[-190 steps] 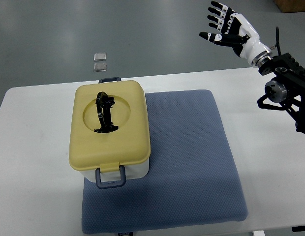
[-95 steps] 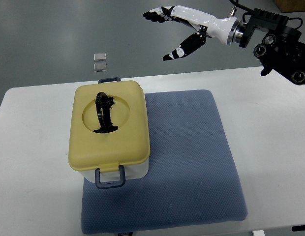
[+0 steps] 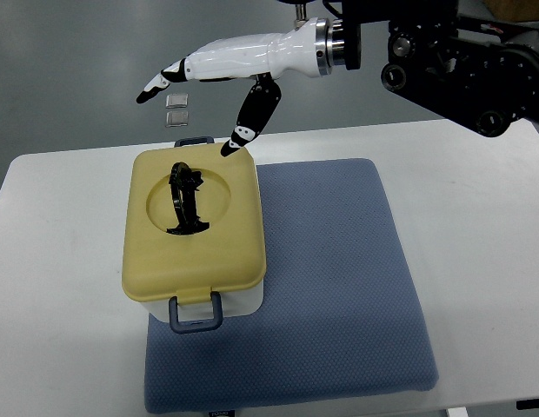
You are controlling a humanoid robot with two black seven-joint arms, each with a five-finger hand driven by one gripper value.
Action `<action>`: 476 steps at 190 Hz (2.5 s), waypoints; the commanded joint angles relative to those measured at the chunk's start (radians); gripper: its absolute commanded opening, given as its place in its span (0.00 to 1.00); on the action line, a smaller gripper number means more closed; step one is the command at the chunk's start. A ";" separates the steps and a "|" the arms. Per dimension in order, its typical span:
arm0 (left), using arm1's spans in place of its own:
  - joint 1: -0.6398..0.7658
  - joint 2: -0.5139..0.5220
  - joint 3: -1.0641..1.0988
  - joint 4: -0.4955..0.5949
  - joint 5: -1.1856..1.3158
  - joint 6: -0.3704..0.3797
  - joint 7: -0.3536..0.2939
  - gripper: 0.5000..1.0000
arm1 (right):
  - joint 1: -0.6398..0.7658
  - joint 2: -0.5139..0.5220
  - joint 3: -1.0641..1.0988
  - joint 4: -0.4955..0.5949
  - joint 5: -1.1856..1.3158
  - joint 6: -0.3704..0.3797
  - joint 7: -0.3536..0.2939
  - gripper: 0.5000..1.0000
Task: Open white storage box with right hand
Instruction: 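Lower the right hand and grasp the black handle on the lid, then lift the yellow lid off the box with the right hand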
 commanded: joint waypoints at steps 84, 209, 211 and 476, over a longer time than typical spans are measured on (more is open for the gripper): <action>0.000 0.000 -0.002 0.000 0.000 0.000 0.000 1.00 | 0.006 0.156 -0.114 -0.076 -0.180 -0.003 -0.017 0.83; 0.000 0.000 0.000 0.000 0.000 0.000 0.000 1.00 | 0.055 0.204 -0.134 -0.064 -0.243 -0.003 -0.011 0.73; 0.000 0.000 -0.002 0.000 0.000 0.000 0.000 1.00 | 0.055 0.205 -0.137 -0.064 -0.244 -0.004 -0.011 0.72; 0.000 0.000 0.000 0.000 0.000 0.000 0.000 1.00 | 0.063 0.195 -0.168 -0.076 -0.283 -0.056 -0.005 0.00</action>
